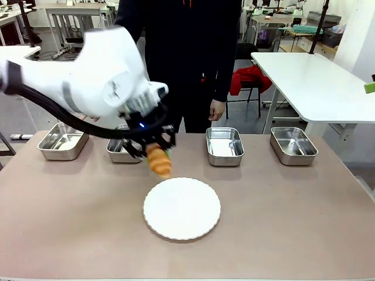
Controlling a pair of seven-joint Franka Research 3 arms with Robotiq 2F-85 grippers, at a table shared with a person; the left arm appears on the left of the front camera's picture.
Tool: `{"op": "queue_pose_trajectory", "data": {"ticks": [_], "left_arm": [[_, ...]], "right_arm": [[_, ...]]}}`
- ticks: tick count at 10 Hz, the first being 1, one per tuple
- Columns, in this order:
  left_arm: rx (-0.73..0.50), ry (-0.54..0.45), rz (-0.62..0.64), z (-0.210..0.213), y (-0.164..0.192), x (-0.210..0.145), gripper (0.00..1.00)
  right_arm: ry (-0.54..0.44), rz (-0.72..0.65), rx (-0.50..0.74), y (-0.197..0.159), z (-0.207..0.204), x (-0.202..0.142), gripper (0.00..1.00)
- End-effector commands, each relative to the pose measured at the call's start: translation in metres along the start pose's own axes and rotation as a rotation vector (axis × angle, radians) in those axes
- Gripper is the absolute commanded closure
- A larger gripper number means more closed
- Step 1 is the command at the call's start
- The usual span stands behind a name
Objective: Place the bread in the container.
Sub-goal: Place the Butter Roll into the Airtight Container indicated by the human.
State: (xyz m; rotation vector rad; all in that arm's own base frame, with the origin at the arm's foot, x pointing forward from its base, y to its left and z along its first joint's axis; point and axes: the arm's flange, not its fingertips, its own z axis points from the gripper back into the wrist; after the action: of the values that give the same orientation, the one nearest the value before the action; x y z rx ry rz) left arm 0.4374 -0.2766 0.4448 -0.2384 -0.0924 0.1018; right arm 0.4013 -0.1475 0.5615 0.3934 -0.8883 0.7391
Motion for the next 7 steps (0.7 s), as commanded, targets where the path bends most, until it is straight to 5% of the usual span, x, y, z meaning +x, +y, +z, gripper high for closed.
{"op": "queue_pose_trajectory", "data": {"ticks": [1, 4, 7], "left_arm": [[-0.006, 0.048, -0.188, 0.033, 0.034, 0.022, 0.44], [0.011, 0.067, -0.264, 0.048, 0.074, 0.045, 0.44], [0.010, 0.053, -0.220, 0.048, 0.058, 0.037, 0.44]], "right_arm": [[-0.020, 0.003, 0.006, 0.001, 0.000, 0.001, 0.00], [-0.020, 0.003, 0.006, 0.001, 0.000, 0.001, 0.00], [-0.020, 0.003, 0.006, 0.001, 0.000, 0.001, 0.00]]}}
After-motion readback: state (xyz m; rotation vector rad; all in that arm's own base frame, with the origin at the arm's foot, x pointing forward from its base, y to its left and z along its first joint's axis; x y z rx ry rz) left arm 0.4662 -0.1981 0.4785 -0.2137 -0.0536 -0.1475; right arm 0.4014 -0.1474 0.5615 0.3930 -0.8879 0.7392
